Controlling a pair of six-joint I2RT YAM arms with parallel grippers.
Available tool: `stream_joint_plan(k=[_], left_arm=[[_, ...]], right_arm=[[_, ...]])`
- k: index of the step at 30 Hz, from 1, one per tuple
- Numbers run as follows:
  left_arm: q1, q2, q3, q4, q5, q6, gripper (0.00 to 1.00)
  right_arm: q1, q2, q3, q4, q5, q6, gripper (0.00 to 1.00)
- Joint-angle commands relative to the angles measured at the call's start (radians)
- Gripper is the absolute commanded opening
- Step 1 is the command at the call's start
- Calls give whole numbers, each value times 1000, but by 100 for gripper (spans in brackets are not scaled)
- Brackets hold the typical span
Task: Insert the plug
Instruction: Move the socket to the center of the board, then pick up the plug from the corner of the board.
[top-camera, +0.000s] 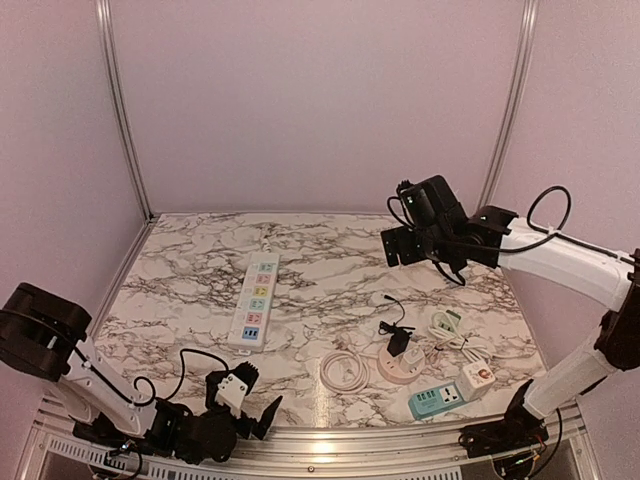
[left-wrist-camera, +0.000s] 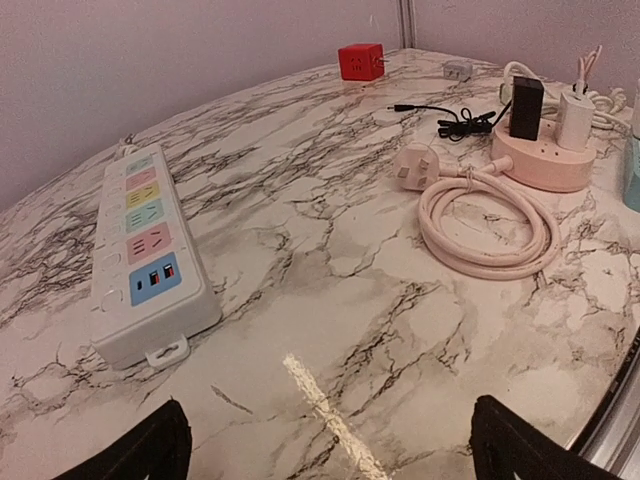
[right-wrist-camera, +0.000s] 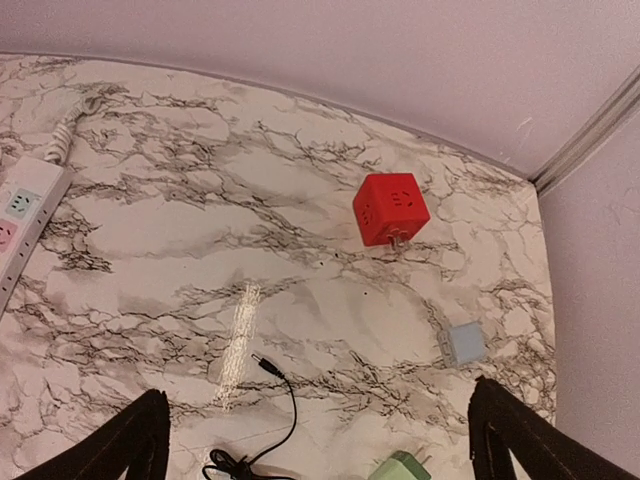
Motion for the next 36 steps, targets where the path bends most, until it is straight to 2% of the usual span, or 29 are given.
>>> stream_joint_plan(k=[1,5,13,18,23,26,29,36], left_arm=[[-38,140,33,136,-67,68,99],[-38,185,21,228,-8,90,99],[-38,-5,-169,340,-58,40,99],[-37,-16,-198,361,-97,25,99],[-37,40,-167,372,-93,34,99],[-38,74,-153,383,-89,49,99],[-38,87,-153,395,-92,61,99],[-38,51,-202,433,-109,67,99]], right_arm=[[-80,46,-5,-36,-61,-10,99],[-144,87,-57,41,-107,0,99],[-327,126,-117,135,-160,75,98],[-338,85,-177,211,-118,142,98],[-351,106,-227,276,-42,196,98],[-378,145,-233,344,-61,206,97],[-386,222,-188,394,-92,191,97],[-387,492,81,406,-148,42,99]])
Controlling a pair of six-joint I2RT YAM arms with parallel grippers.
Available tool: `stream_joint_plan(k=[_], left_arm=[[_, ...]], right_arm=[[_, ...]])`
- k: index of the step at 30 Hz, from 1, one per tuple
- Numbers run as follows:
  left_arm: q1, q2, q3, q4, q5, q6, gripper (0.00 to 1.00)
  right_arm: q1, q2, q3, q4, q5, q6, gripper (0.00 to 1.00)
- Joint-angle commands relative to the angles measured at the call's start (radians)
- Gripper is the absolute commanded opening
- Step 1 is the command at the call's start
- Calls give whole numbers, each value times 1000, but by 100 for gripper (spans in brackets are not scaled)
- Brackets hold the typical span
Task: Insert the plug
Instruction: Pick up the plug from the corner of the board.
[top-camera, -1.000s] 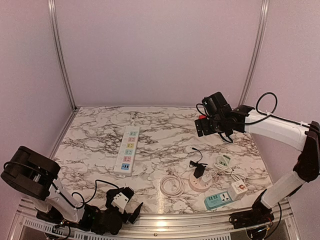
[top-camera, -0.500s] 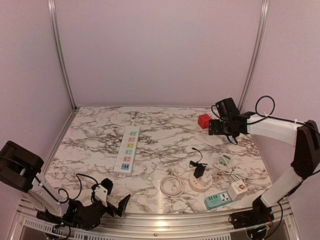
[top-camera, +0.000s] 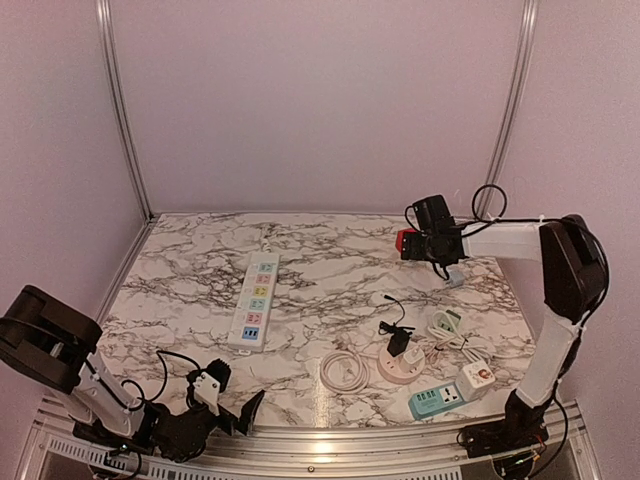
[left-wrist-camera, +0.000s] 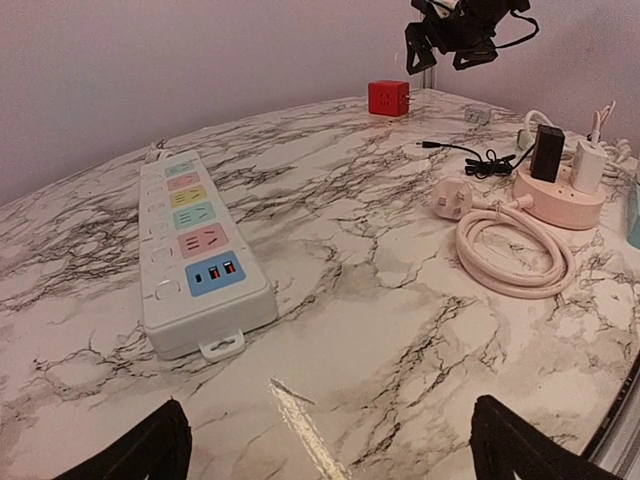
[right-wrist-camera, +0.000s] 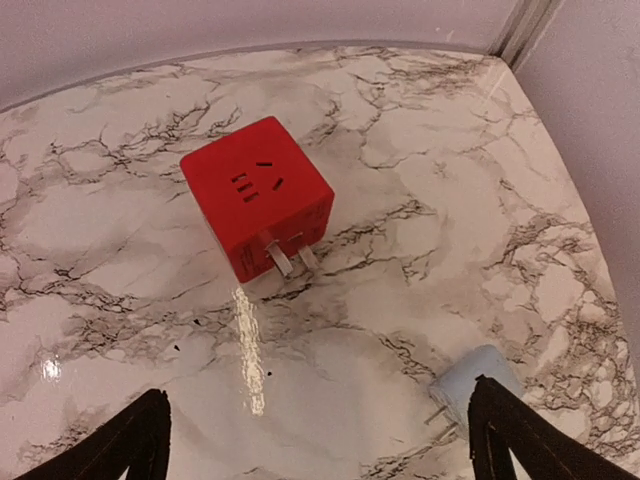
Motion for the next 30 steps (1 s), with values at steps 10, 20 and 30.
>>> stream_joint_plan(k=[10,20,30], left_arm=[[-5,-57,-79,75,-76,18,99],[-4,-3,-55,88,-67,19,99],[0,43,-27,88,-76,29,99]], right_arm=[[-68,397,446,3,-69,-179,99],[-117,475,508,11,-85,-240,99],[-125,488,475,106,-251,-318,68]])
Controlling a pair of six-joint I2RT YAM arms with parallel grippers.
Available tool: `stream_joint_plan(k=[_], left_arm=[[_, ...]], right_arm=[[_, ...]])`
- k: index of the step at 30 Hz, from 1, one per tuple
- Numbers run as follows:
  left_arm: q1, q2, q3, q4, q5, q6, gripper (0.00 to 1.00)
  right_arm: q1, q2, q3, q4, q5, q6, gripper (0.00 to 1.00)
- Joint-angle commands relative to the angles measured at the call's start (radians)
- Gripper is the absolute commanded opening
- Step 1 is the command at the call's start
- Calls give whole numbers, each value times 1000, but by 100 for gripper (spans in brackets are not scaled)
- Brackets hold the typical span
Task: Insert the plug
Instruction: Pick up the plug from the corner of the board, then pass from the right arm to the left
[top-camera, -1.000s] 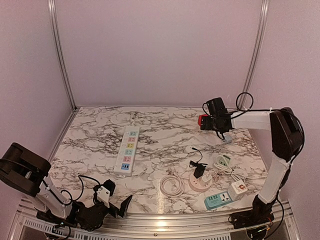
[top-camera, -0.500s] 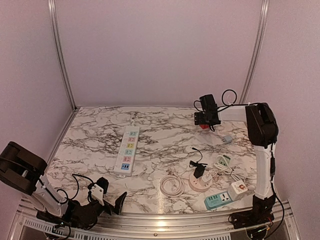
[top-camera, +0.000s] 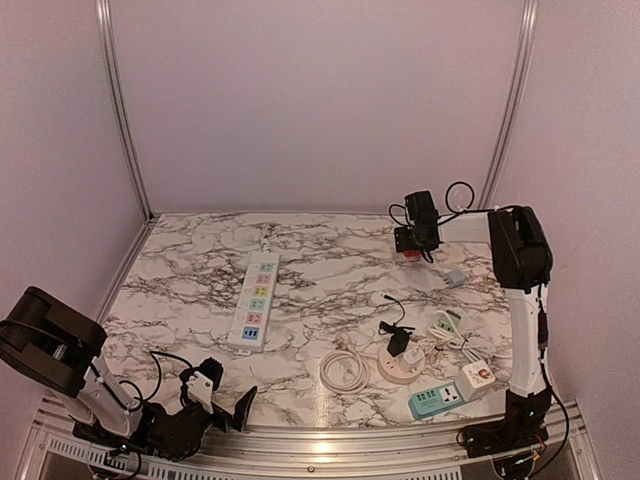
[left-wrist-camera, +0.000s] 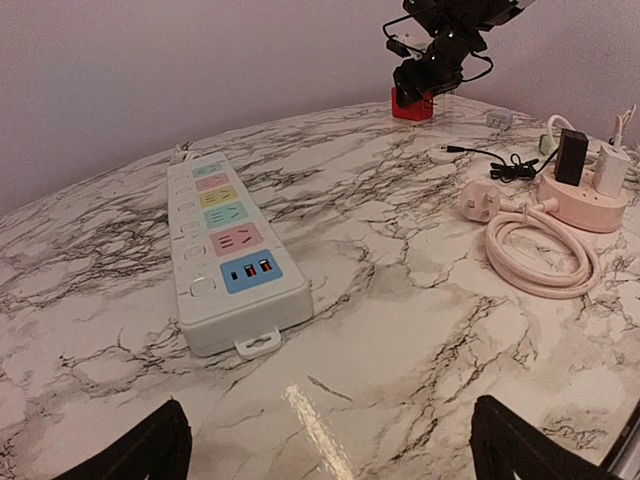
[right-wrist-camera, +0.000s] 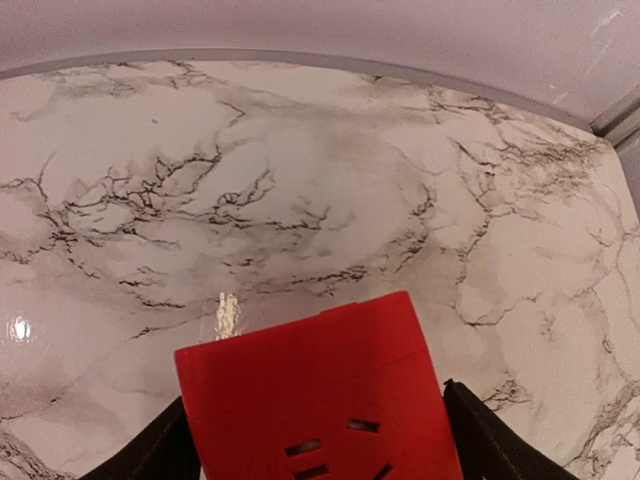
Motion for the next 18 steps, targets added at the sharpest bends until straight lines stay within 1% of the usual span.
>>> stream_joint_plan(k=[1,4,5,8,9,11,13,16,18], left_arm=[[1,25,18,22,-19,16,99],[3,37,21,25,-15,15,99],[5,38,19,29,-14,16,99],[5,36,18,30,-9,15,99],[6,36,17,32,-11,16,99],[10,37,13,41,-12,20,99],[13,35,5,51,-7,16,99],[13,39,-8,79,1,11,99],[13,40,-26,117,11,10,99]], right_arm=[[-9,3,0,71,-125,-36,58],[-8,-15,-19,78,-201,-28,26],[-8,-31,-36,89,-236,-19,19],[-1,-133,-135,172,-375,48,17],[8,-180,-176,241,-419,75,17],[43,-269,-244,300,-481,122,17],[105,-344,-265,297,-469,148,17],[235,-439,-285,280,-449,173,18],[331,-509,-338,310,-447,201,18]])
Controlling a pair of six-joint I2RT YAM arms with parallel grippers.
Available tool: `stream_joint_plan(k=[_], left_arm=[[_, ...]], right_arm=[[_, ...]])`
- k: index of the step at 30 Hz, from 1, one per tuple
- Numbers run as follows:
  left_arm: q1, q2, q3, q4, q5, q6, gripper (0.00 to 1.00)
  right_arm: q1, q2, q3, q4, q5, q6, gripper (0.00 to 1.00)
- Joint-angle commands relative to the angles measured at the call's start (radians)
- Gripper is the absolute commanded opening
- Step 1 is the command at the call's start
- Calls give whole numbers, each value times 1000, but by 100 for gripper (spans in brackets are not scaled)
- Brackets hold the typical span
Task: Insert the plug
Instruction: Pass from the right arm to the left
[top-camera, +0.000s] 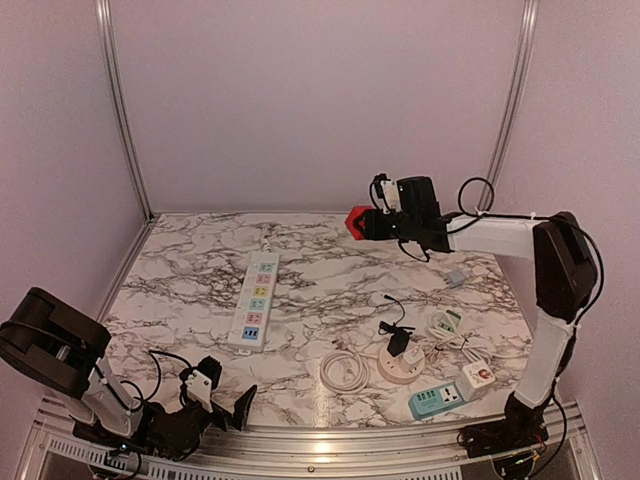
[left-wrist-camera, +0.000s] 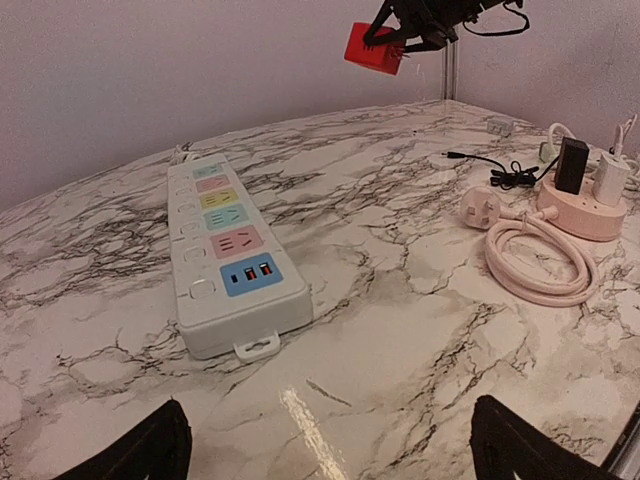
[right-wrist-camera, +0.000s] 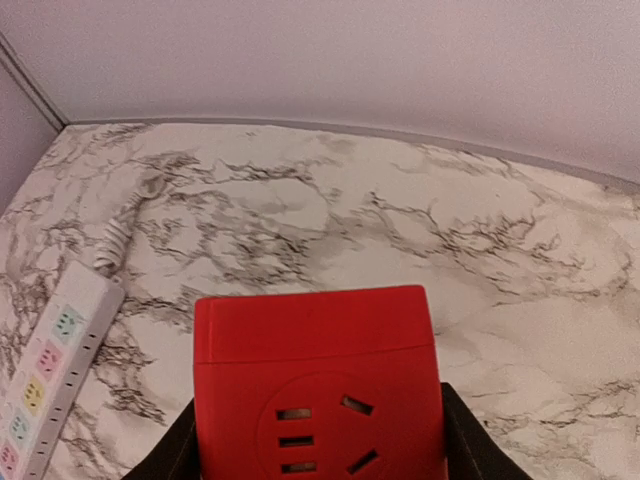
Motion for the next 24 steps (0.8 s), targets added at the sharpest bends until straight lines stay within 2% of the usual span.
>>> stream_joint_plan(k=[1,6,11,14,17,21,24], left_arm=[[4,15,-40,99,16,9,99],[-1,7,-95,225,39,80,99],[-24,76,-157,481,78,201,99],[-53,106,-111,482,88,280,99],[-114,154,-38,484,85,392,99],[-182,199,43,487,66,531,99],[-188,178,53,488,102,548,99]], right_arm=[[237,-196,-70,157,-60,91,18],[461,-325,-188,179,-101,154,20],[684,-420,-329,177,-68,163,21],[791,-476,-438,234,-15,195,21],[836,-523,-561,321,14,262,21],[857,-571,-727,538,-4,343,21],[876,-570,-783,623,-30,364,21]])
